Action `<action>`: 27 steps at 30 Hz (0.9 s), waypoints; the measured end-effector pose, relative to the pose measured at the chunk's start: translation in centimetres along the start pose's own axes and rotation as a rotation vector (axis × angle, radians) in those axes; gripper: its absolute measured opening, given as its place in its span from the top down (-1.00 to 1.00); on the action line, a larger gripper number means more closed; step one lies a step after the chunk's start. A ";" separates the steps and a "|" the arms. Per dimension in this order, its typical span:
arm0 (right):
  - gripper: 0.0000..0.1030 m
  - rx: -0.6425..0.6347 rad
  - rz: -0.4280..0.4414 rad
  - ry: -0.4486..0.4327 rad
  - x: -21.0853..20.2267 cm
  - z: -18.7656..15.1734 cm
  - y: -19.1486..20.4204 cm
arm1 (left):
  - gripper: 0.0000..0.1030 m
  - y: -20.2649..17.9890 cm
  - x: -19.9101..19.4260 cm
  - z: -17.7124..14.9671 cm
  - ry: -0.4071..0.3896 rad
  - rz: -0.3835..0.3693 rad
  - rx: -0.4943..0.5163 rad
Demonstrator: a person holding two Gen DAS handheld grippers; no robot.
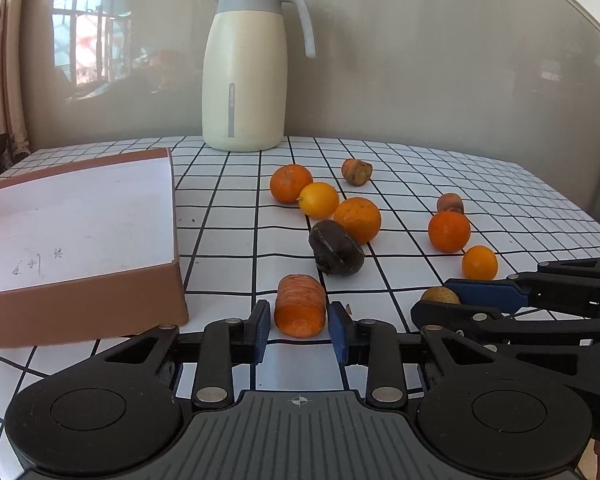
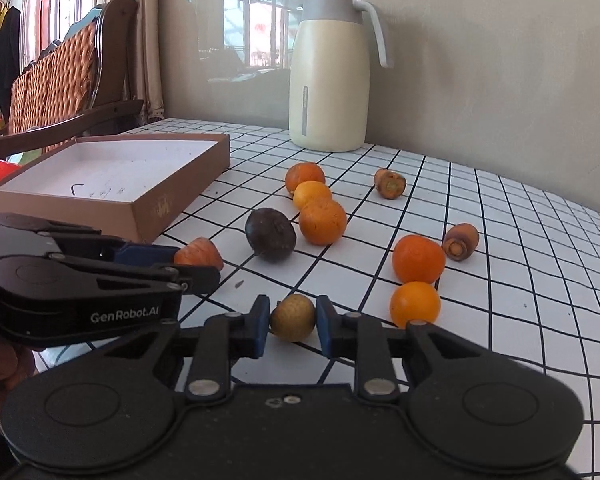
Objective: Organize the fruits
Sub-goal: 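Grasp the carrot piece with the left tool while the right tool grasps the small yellow fruit, then carry both held fruits over the box and open both tools to drop them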
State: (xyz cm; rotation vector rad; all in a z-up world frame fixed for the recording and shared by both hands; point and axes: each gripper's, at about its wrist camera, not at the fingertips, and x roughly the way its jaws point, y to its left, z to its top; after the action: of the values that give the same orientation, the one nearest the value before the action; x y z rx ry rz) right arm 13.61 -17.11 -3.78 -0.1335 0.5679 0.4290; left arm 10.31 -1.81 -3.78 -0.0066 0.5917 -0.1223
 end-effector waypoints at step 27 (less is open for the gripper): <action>0.69 0.004 -0.041 -0.131 -2.1 1.9 1.8 | 0.45 3.6 -5.9 0.2 -0.144 0.004 -0.022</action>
State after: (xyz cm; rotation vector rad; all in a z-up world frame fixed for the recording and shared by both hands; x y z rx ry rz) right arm 12.19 -15.82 -1.00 -0.1122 0.4368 0.3936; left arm 5.94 2.41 -0.46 -0.0359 0.4490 -0.1107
